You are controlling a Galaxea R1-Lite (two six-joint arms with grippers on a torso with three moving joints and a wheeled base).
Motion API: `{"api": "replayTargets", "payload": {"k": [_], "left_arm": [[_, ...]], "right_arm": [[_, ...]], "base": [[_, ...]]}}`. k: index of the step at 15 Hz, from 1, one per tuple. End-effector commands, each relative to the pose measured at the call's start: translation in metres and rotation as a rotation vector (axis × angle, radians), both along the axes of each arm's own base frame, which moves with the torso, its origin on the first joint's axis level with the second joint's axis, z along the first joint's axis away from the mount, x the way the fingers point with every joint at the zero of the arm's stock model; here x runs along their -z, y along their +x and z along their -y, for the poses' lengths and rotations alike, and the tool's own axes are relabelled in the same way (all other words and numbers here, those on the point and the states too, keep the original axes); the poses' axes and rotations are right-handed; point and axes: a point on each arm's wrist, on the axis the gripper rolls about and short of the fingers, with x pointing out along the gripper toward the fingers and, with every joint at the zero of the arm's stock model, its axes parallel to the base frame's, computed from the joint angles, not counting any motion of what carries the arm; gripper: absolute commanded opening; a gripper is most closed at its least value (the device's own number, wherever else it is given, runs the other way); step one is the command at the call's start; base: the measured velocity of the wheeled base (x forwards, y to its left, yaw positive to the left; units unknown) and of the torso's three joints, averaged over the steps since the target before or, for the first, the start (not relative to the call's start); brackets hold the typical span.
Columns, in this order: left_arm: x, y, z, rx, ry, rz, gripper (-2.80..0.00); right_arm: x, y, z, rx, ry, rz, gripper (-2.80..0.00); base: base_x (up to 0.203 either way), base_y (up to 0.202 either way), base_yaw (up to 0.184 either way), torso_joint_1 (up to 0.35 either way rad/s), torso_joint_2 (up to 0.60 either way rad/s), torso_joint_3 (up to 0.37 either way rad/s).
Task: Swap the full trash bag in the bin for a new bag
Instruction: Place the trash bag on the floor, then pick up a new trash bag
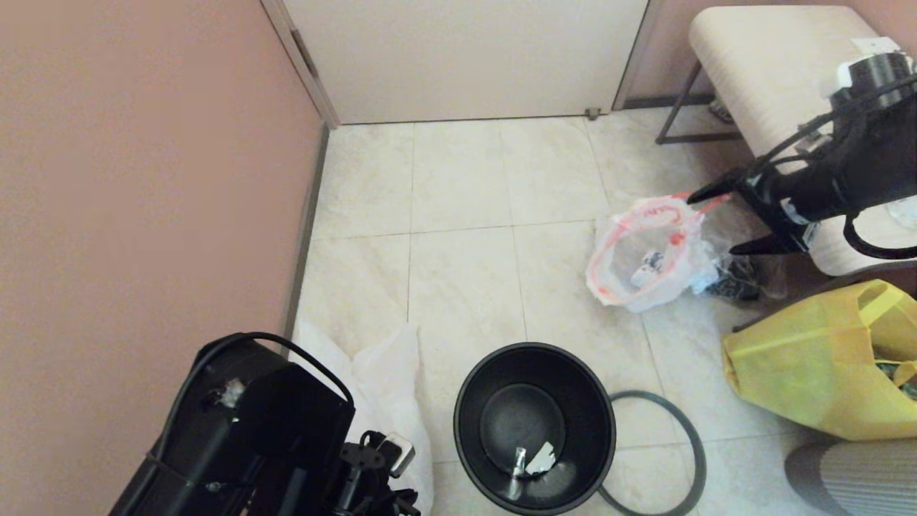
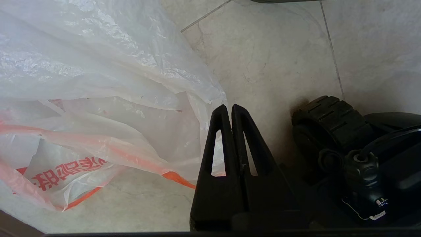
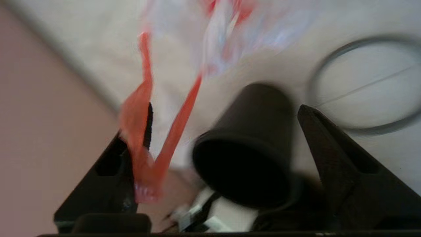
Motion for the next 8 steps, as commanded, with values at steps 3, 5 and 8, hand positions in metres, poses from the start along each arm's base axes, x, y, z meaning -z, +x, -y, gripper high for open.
{"api": "replayTargets", "payload": {"k": [3,5,8], "left_arm": [[0.0,0.001,0.001,0.001,-0.004,0.007,-2.8],[0.0,0.001,0.001,0.001,-0.004,0.007,-2.8],[0.0,0.001,0.001,0.001,-0.004,0.007,-2.8]], "right_arm": [[-0.035,-0.022,0.007,-0.091,0.238,0.055,0.0],[-0.057,-0.035,0.001,-0.116,0.266,0.149,0.0],[-0.07,-0.048,-0.006,-0.137,0.261,0.207,0.0]], "base": [[0.0,0.0,0.0,0.0,0.0,0.0],[0.0,0.0,0.0,0.0,0.0,0.0],[0.0,0.0,0.0,0.0,0.0,0.0]]}}
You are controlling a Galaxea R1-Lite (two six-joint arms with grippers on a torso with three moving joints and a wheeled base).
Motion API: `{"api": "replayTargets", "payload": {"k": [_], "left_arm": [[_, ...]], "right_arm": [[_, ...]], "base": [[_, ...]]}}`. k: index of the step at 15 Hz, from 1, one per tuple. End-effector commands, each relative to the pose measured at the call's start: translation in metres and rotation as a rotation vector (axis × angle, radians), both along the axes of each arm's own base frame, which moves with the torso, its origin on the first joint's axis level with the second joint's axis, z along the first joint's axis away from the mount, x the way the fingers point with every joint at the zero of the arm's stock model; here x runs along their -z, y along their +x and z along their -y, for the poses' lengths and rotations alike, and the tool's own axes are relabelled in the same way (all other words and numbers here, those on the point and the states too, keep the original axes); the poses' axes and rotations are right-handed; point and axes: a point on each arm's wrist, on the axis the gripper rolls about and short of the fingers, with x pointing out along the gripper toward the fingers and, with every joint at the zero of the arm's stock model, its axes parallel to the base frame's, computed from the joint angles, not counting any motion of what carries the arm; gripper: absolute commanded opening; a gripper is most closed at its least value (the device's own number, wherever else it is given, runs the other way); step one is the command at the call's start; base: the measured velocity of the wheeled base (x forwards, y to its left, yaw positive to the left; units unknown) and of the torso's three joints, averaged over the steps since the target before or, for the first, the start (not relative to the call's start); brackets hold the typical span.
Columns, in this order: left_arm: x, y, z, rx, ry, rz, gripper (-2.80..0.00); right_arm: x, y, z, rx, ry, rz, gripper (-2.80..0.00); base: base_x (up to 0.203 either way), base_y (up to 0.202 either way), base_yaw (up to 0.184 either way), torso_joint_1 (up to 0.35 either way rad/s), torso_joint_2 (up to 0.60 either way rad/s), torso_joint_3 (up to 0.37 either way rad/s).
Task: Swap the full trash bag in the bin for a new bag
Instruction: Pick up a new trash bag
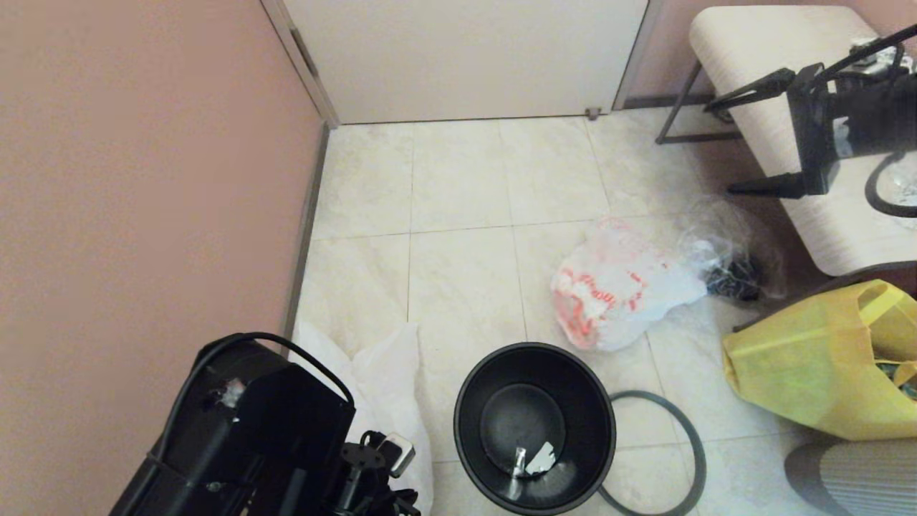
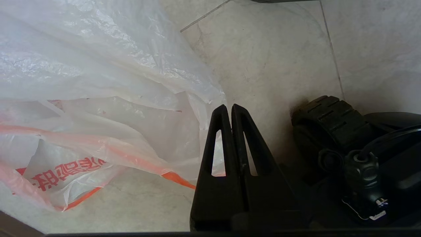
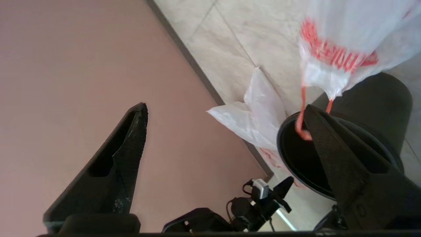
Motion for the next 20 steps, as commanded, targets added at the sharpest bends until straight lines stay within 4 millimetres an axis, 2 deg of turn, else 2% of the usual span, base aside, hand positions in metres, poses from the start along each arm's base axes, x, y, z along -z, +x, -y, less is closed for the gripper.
{"api": "replayTargets", "payload": {"k": [1,3,6,9,12,13,16,20], "left_arm": [[0.0,0.0,0.0,0.0,-0.003,0.005,-2.8],[0.0,0.0,0.0,0.0,-0.003,0.005,-2.8],[0.0,0.0,0.0,0.0,-0.003,0.006,-2.8],[0.003,0.0,-0.001,0.013,0.015,0.003,-2.8],[0.003,0.0,-0.001,0.013,0.015,0.003,-2.8],[0.003,-0.001,-0.001,0.013,0.015,0.003,-2.8],[0.003,-0.001,-0.001,0.015,0.015,0.003,-2.8],[0.002,0.0,-0.001,0.013,0.015,0.003,-2.8]], "right_arm": [[-0.008,-0.013,-0.001,0.011,-0.009,0.016,-2.8],[-0.005,-0.018,-0.007,0.03,-0.102,0.005,-2.8],[0.001,-0.027,-0.029,0.132,-0.326,-0.009,-2.8],[0.001,-0.067,-0.056,0.141,-0.491,0.009,-2.8],[0.034,-0.097,-0.067,0.21,-0.696,-0.101,-2.8],[0.046,-0.114,-0.065,0.202,-0.744,-0.124,-2.8],[0.071,-0.178,-0.041,0.185,-0.835,-0.082,-2.8],[0.126,-0.243,-0.008,0.208,-0.988,0.016,-2.8]], "base": [[0.0,0.0,0.0,0.0,0.0,0.0],[0.0,0.0,0.0,0.0,0.0,0.0],[0.0,0.0,0.0,0.0,0.0,0.0],[0.0,0.0,0.0,0.0,0.0,0.0],[0.0,0.0,0.0,0.0,0.0,0.0],[0.0,0.0,0.0,0.0,0.0,0.0],[0.0,0.0,0.0,0.0,0.0,0.0],[0.0,0.0,0.0,0.0,0.0,0.0]]}}
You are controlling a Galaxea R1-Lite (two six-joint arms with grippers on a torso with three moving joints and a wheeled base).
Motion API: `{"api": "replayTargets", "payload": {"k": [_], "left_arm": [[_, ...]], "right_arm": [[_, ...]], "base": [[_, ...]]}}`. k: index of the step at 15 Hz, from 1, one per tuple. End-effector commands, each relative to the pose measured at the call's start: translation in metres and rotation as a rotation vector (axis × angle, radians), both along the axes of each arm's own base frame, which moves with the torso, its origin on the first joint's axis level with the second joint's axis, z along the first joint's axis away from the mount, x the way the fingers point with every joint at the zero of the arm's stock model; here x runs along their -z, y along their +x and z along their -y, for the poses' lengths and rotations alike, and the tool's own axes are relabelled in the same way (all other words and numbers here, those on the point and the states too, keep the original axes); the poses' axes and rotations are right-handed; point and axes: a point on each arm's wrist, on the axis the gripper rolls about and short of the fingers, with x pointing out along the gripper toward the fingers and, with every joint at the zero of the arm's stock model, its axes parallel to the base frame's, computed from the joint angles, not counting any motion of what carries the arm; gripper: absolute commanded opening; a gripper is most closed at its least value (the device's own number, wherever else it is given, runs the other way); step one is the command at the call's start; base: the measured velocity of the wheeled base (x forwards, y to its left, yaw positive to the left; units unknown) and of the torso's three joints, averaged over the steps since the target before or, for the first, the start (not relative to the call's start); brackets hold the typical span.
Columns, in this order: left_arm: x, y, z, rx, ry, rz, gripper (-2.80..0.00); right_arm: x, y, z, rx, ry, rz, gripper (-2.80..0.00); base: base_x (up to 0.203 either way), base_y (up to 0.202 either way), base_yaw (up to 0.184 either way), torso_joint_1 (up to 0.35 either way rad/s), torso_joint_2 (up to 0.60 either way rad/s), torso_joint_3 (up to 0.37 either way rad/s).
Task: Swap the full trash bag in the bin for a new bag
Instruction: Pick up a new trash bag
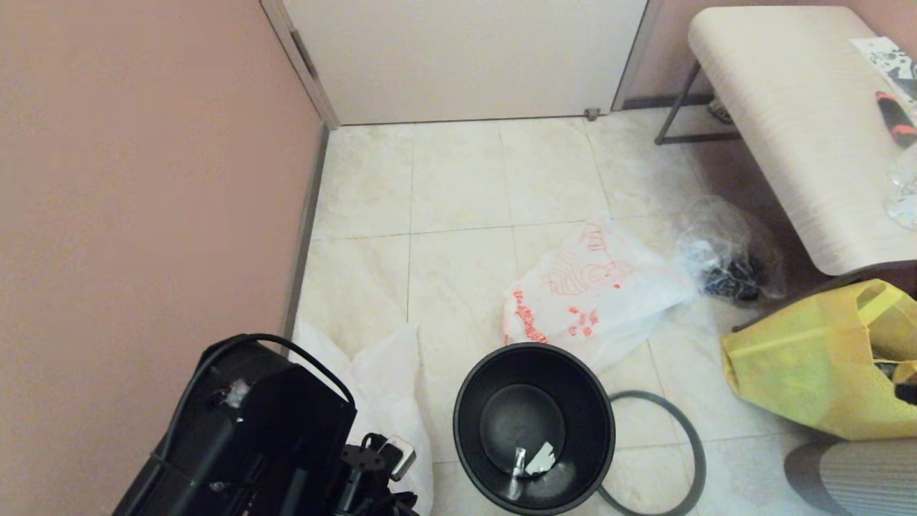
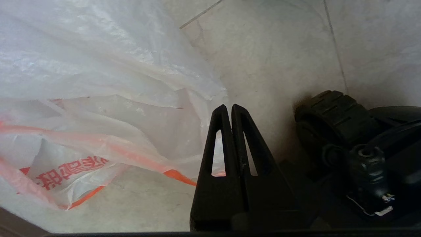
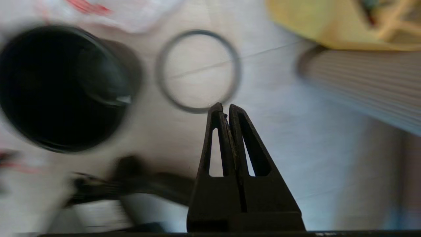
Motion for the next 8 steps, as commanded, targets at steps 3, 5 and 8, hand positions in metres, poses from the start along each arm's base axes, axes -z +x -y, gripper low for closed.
{"api": "replayTargets", "payload": {"k": [3,5,8], "left_arm": [[0.0,0.0,0.0,0.001,-0.003,0.006,-2.8],[0.0,0.0,0.0,0.001,-0.003,0.006,-2.8],[0.001,0.001,0.001,0.001,-0.005,0.008,-2.8]], "right_arm": [[0.037,-0.052,0.028,-0.003,-0.03,0.211,-2.8],[0.042,-0.051,0.028,0.002,-0.083,0.338,-2.8],[0.05,-0.059,0.034,0.041,-0.205,0.491,-2.8]], "base": [[0.0,0.0,0.0,0.0,0.0,0.0],[0.0,0.0,0.0,0.0,0.0,0.0],[0.0,0.0,0.0,0.0,0.0,0.0]]}}
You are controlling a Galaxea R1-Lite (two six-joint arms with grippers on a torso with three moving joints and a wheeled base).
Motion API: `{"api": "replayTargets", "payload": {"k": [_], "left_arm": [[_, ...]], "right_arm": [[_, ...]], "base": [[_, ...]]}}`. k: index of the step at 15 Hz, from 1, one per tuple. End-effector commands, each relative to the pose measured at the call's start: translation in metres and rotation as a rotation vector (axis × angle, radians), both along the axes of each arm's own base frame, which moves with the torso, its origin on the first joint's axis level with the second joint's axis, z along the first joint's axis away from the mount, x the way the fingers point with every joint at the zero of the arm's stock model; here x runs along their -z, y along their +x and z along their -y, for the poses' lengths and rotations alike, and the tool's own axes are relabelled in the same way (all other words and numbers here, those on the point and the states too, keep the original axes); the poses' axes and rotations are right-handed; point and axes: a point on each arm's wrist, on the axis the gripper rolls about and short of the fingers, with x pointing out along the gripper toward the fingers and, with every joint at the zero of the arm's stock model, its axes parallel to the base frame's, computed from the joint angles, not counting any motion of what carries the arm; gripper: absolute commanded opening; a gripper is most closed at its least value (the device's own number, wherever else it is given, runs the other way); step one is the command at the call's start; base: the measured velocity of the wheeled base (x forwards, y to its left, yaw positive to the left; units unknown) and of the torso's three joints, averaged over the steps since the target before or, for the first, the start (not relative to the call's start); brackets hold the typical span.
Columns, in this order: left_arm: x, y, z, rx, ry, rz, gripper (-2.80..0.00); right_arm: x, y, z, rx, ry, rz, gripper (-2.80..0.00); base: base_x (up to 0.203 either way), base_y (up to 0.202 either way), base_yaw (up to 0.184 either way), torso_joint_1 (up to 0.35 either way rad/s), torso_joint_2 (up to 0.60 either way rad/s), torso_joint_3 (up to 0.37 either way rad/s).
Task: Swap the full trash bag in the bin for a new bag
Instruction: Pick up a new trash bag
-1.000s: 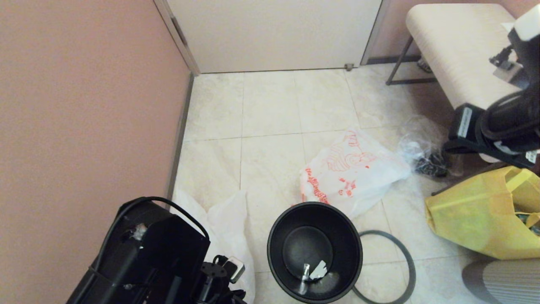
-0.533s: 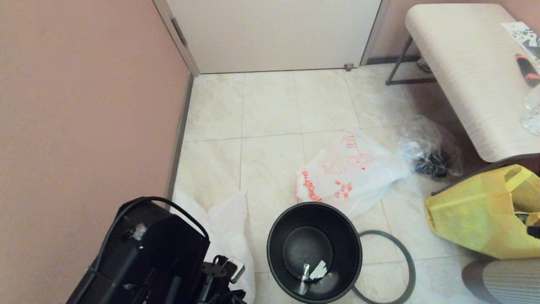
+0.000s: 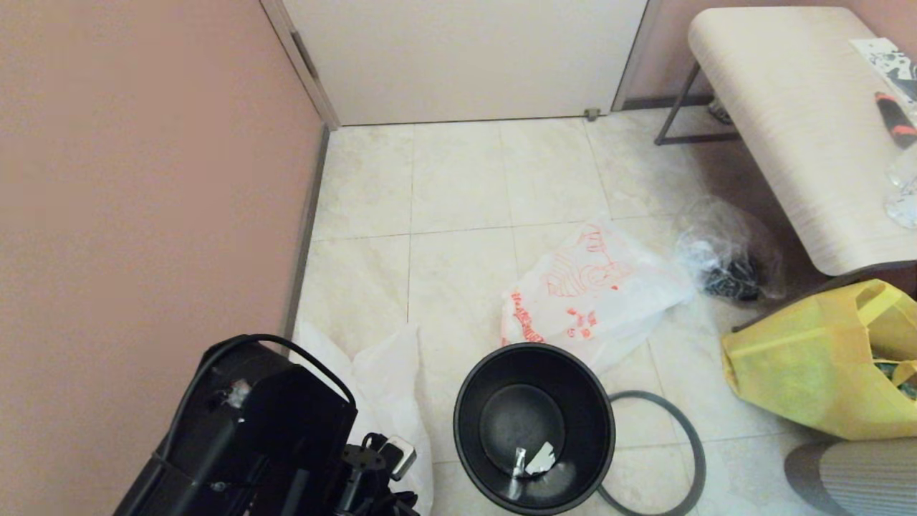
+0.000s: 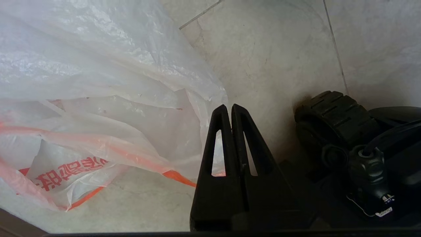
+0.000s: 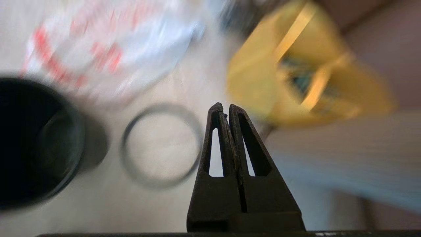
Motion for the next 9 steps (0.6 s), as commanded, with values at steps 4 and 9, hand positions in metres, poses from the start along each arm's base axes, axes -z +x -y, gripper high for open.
{"api": "replayTargets", "payload": {"k": [4,9], "left_arm": [[0.0,0.001,0.0,0.0,-0.004,0.007,-2.8],[0.0,0.001,0.001,0.0,-0.004,0.007,-2.8]], "right_arm": [[0.019,-0.028,0.015,0.066,-0.087,0.206,-2.8],[0.023,-0.059,0.024,0.189,-0.106,0.341,-2.8]], "base": [[0.0,0.0,0.0,0.0,0.0,0.0],[0.0,0.0,0.0,0.0,0.0,0.0]]}}
